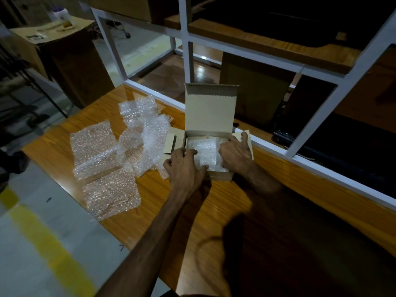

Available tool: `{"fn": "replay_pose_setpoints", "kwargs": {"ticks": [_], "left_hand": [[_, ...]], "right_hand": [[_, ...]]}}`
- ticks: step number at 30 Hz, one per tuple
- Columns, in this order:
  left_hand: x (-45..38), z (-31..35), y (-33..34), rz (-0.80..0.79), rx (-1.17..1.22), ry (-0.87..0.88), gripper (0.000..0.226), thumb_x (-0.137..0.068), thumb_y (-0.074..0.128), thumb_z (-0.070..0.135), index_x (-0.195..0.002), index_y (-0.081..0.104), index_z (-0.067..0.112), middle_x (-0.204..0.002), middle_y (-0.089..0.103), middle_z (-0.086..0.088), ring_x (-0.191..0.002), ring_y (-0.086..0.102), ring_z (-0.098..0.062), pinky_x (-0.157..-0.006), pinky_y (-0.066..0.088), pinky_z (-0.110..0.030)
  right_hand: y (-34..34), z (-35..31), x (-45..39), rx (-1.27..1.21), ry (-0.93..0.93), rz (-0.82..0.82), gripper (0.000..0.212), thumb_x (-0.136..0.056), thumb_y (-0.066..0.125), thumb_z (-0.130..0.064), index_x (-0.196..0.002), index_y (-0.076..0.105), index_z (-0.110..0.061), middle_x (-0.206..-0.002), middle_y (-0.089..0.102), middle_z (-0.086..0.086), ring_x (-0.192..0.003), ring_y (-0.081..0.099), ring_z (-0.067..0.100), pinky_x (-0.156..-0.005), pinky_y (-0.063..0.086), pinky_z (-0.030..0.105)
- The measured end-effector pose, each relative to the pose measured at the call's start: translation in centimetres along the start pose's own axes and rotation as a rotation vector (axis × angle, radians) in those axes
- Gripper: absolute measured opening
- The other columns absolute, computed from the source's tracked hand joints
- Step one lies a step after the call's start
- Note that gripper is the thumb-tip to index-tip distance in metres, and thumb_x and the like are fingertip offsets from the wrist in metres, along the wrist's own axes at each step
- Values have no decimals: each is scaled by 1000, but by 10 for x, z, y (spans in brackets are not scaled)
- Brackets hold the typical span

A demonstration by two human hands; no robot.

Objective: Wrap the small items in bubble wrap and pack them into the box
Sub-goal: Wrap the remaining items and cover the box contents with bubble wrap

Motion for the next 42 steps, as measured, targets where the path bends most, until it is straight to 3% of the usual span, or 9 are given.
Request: {"fn": "replay_pose_setpoints", "kwargs": {"ticks": [3, 10, 16, 20, 23, 26, 31, 37, 42], "left_hand": [[10, -9, -6, -37, 15, 77, 60, -90, 72, 54, -140, 61, 23, -151, 52, -7, -145, 39, -22, -116, 24, -51], [34, -24, -8, -96, 26, 194, 55, -96, 69, 47, -143, 60, 21, -157, 47, -9, -150, 36, -24, -122, 22, -57], [46, -32, -18, -144, 72, 240, 52, -100, 63, 43, -147, 55, 22, -162, 44, -5, -156, 27, -24, -125, 19, -57], [60, -43, -29, -114, 167, 304, 46, -99, 67, 36, -141, 62, 17, -147, 61, -2, -136, 54, -20, -113, 45, -53], [74, -57, -33, -95, 242, 306, 50, -99, 58, 42, -140, 64, 14, -143, 64, -4, -132, 58, -20, -107, 51, -44], [92, -75, -38, -34, 257, 293, 41, -101, 60, 38, -132, 69, 13, -131, 70, -4, -120, 62, -18, -99, 51, -35], [111, -128, -46, 82, 119, 220, 42, -101, 49, 41, -122, 74, 15, -126, 72, -5, -120, 60, -25, -98, 51, -51], [123, -212, -72, 306, 0, -13, 39, -86, 65, 31, -120, 77, 17, -133, 68, -8, -126, 53, -37, -97, 44, -48], [113, -243, -81, 240, -46, -170, 39, -91, 63, 43, -124, 75, 24, -137, 63, -7, -131, 49, -35, -100, 43, -54]], "right_hand": [[0, -8, 25, -73, 52, 34, 34, -83, 83, -30, -115, 71, -27, -132, 68, 1, -146, 42, 27, -123, 8, 65], [1, -18, 50, -119, -5, -102, 35, -101, 62, -31, -135, 61, -22, -151, 57, 3, -159, 23, 32, -120, -4, 77], [-9, -23, 29, -61, 15, -247, 25, -91, 73, -30, -112, 65, -21, -141, 63, 9, -155, 29, 37, -115, -14, 79], [-14, -27, 53, -180, 76, -88, 14, -95, 69, -27, -107, 67, -23, -121, 70, 3, -136, 53, 29, -122, -6, 75], [-9, -40, 96, -268, 137, 139, 28, -98, 67, -27, -126, 67, -25, -148, 59, 3, -146, 45, 25, -125, 5, 68], [9, -73, 133, -444, 171, 242, 29, -103, 58, -33, -130, 67, -28, -158, 50, -1, -151, 39, 18, -127, 5, 59], [41, -127, 160, -779, 139, 187, 32, -105, 54, -38, -135, 65, -37, -152, 53, -13, -144, 43, 11, -125, 12, 50], [58, -149, 160, -858, -7, 56, 34, -104, 57, -36, -137, 65, -33, -148, 56, -12, -136, 51, 16, -114, 27, 43], [52, -158, 155, -871, -77, 24, 36, -106, 58, -32, -141, 64, -27, -147, 58, -7, -134, 55, 17, -111, 30, 38]]}}
Point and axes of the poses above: each hand's wrist, its own x-axis away from the middle knuckle, its own y-axis out of the palm, z = x × y, the point moved 1 cm from there along -x, towards the middle knuckle
